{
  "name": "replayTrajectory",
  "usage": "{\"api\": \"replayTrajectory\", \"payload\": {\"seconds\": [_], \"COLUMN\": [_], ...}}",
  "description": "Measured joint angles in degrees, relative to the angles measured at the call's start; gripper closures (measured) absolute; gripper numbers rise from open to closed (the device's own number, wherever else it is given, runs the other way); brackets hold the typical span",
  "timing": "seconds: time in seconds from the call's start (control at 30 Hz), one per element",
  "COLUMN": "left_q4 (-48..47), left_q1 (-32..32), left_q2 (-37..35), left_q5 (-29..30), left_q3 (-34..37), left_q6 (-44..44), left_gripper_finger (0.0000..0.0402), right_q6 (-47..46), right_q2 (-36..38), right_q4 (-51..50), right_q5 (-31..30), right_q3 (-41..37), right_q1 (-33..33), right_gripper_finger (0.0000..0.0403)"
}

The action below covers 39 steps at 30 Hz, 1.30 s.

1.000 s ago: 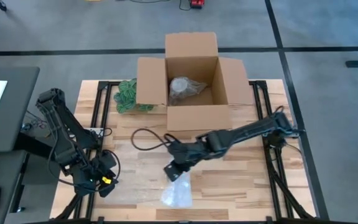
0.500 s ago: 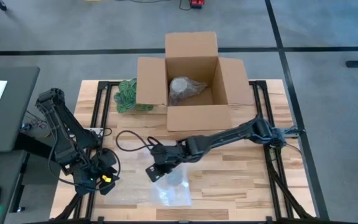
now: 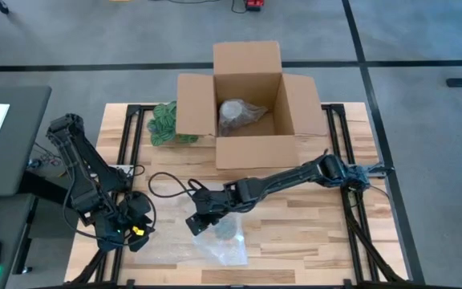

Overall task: Wrap mug
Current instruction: Wrap the yellow mug with bubble wrap

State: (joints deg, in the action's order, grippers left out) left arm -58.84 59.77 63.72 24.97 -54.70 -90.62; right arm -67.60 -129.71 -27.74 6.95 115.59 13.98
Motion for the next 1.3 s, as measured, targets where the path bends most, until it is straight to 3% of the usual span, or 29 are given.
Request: {"api": "replayTrajectory", "payload": {"seconds": [0.17, 0.33, 0.57, 0.8, 1.0, 1.1, 1.3], "left_q4": [2.9, 4.9, 9.9, 11.0, 17.6, 24.2, 36.8], "left_q1": [0.0, 0.0, 0.0, 0.0, -0.4, -2.8, -11.4], "left_q2": [0.0, -1.0, -1.9, -1.9, -1.7, 0.0, 8.6], "left_q5": [0.0, 0.0, 4.4, 8.6, 11.7, 12.4, 8.8], "left_q3": [0.0, 0.0, 0.0, 0.0, 0.0, 0.0, 1.4], "left_q6": [2.3, 2.3, 1.6, 1.8, 5.2, 10.6, 18.8], "left_gripper_finger": [0.0260, 0.0260, 0.0260, 0.0260, 0.0260, 0.0267, 0.0298], "right_q6": [1.9, 3.7, 8.1, 10.7, 12.0, 11.7, 10.6], "right_q2": [0.5, 0.7, 0.8, 0.0, 2.0, 4.8, 3.3], "right_q4": [4.6, 1.8, -0.5, -2.0, -3.9, -10.5, -25.7], "right_q5": [0.9, 2.0, 2.2, -1.2, 6.0, 10.6, 11.0], "right_q3": [0.7, 7.1, 15.6, 16.2, 16.1, 16.4, 16.1], "right_q1": [-0.7, -0.4, 0.8, 1.5, 0.7, 1.9, 4.7], "right_gripper_finger": [0.0231, 0.0207, 0.0222, 0.0224, 0.0222, 0.0238, 0.0297]}}
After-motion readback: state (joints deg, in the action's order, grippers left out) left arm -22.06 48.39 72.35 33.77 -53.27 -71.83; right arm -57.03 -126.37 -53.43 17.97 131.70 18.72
